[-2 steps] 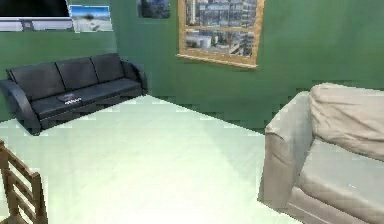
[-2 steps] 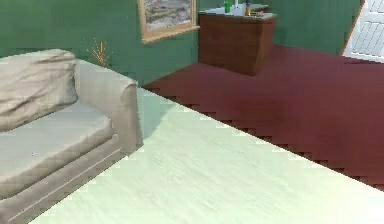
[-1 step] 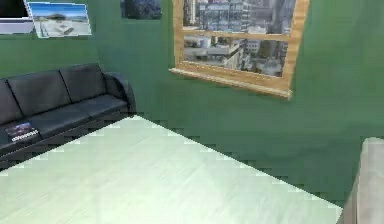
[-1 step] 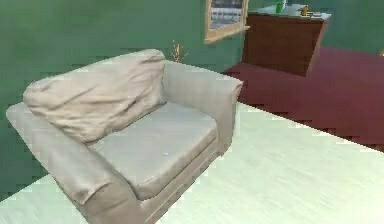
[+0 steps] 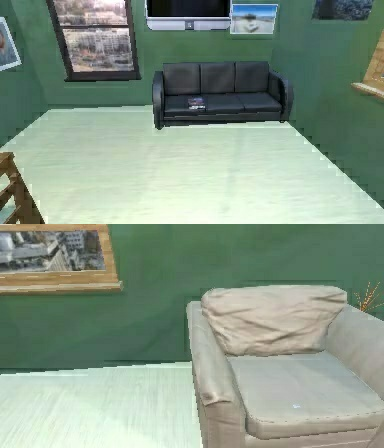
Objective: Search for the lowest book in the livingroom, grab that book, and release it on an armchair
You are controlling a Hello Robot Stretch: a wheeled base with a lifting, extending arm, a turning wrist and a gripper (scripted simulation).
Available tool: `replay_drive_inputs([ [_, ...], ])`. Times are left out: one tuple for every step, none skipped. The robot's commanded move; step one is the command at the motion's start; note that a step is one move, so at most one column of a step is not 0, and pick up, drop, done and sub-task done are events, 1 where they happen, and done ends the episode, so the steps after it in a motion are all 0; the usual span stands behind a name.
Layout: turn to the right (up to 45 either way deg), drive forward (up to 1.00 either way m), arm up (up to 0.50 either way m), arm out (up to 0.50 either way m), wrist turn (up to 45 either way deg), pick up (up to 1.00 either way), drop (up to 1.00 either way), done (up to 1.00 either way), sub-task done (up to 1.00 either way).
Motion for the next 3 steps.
replay_drive_inputs([
  [-9.0,0.00,0.00,0.00,0.0,0.00,0.00,0.00,0.00],
  [0.0,1.00,0.00,0.00,0.0,0.00,0.00,0.00,0.00],
  [0.0,0.75,0.00,0.00,0.0,0.00,0.00,0.00,0.00],
])
